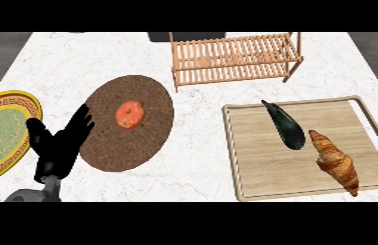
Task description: Pick the croissant from the tray and place it in the tiered shelf
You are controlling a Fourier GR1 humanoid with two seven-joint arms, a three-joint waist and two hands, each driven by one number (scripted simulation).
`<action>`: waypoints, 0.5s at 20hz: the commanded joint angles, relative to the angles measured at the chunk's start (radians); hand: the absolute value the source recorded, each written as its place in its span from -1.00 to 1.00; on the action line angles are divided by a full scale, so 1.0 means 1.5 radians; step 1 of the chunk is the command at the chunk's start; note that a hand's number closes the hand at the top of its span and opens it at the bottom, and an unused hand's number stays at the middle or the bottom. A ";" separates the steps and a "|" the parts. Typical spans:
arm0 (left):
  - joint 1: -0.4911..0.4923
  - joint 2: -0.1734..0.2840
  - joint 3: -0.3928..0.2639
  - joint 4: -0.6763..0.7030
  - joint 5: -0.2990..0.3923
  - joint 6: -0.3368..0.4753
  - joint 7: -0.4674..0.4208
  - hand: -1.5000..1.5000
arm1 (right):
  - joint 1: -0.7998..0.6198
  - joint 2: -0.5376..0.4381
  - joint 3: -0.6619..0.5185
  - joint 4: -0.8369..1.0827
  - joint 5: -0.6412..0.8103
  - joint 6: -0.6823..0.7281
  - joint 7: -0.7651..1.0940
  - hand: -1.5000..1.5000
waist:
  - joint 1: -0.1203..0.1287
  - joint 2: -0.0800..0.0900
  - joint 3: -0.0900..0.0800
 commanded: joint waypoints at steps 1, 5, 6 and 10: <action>0.005 -0.004 0.006 0.045 -0.002 -0.021 0.005 0.00 | -0.002 -0.004 0.007 -0.083 -0.012 -0.007 0.107 -1.00 | 0.003 0.007 -0.005; 0.022 -0.020 -0.015 0.011 -0.018 -0.001 0.027 0.00 | -0.016 0.023 0.012 -0.192 -0.040 -0.091 0.267 -1.00 | 0.005 0.005 -0.005; 0.024 -0.003 0.005 0.010 -0.005 -0.009 0.031 0.00 | 0.020 0.055 0.024 -0.261 -0.040 -0.128 0.300 -1.00 | -0.003 0.003 -0.005; 0.033 0.010 0.011 0.007 -0.006 -0.038 0.024 0.00 | 0.020 0.065 0.056 -0.332 0.028 -0.192 0.387 -1.00 | 0.005 0.005 -0.004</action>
